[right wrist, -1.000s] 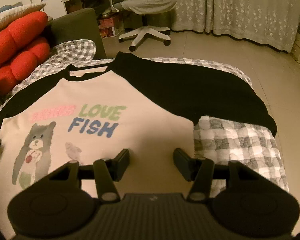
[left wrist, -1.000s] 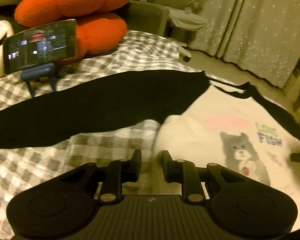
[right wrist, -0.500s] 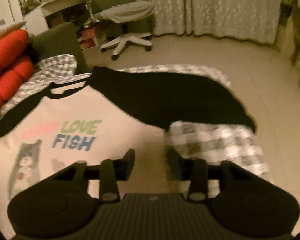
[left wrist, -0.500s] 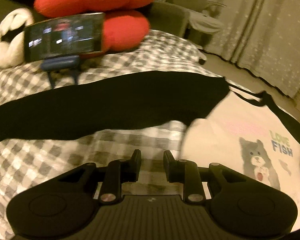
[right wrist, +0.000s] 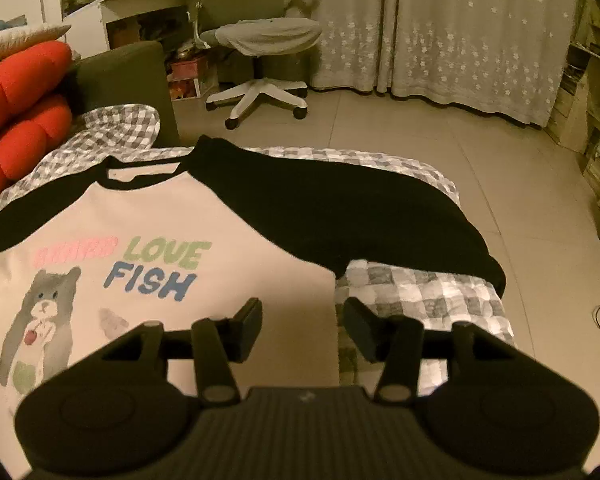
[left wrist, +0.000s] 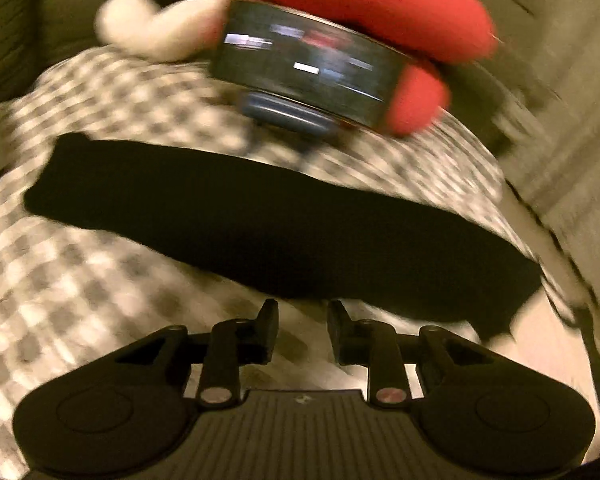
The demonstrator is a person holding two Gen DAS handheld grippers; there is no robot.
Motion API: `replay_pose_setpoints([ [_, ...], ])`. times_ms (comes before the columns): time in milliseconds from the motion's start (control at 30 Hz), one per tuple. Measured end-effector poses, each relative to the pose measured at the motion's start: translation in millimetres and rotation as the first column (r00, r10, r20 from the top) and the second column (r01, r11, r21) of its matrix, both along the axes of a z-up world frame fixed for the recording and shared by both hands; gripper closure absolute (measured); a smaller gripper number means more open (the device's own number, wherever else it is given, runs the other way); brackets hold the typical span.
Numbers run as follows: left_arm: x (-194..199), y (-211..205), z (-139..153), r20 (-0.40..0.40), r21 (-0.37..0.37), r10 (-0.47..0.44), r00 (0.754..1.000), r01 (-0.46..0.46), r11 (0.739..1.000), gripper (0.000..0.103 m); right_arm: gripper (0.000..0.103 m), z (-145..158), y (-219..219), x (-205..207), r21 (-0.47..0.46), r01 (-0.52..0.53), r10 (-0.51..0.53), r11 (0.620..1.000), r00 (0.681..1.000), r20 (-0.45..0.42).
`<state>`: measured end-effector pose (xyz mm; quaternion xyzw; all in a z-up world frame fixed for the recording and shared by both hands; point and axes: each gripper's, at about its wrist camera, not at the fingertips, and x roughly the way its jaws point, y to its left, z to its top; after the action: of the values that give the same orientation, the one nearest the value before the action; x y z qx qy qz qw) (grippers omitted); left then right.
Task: Fold clothes
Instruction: 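Grasp the cuff of the other black sleeve with the left gripper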
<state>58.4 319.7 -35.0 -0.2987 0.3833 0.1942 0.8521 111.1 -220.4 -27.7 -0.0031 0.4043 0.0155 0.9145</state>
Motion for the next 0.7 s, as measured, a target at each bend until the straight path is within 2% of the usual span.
replay_pose_setpoints([
  [100,-7.5,30.5,-7.2,-0.019,-0.048,0.119,0.993,-0.12,0.992,0.077,0.055,-1.6,2.7,-0.1,-0.007,-0.009,0.009,1.0,1.0,-0.003],
  [233,-23.6,63.1,-13.0,-0.026,-0.092,0.259,0.965,-0.261,0.961,0.077,0.055,-1.7,6.3,-0.6,-0.012,-0.024,0.024,1.0,1.0,-0.004],
  [367,-38.4,90.8,-20.7,0.007,-0.204,0.36,0.933,-0.351,0.914,0.077,0.055,-1.7,8.7,-2.1,-0.016,-0.035,0.035,0.999,0.999,-0.005],
  [400,-42.2,95.5,-21.1,0.008,-0.209,0.391,0.92,-0.381,0.901,0.077,0.055,-1.5,8.6,-2.6,-0.017,-0.037,0.037,0.999,0.999,-0.004],
  [533,-48.7,100.4,-13.3,-0.004,-0.082,0.481,0.877,-0.479,0.874,0.077,0.054,-0.8,8.8,-2.7,-0.02,-0.039,0.039,0.999,0.999,0.001],
  [700,-48.8,112.4,-15.0,-0.003,-0.034,0.511,0.859,-0.511,0.859,0.077,0.054,-0.3,11.4,-3.7,-0.023,-0.05,0.05,0.998,0.999,0.005],
])
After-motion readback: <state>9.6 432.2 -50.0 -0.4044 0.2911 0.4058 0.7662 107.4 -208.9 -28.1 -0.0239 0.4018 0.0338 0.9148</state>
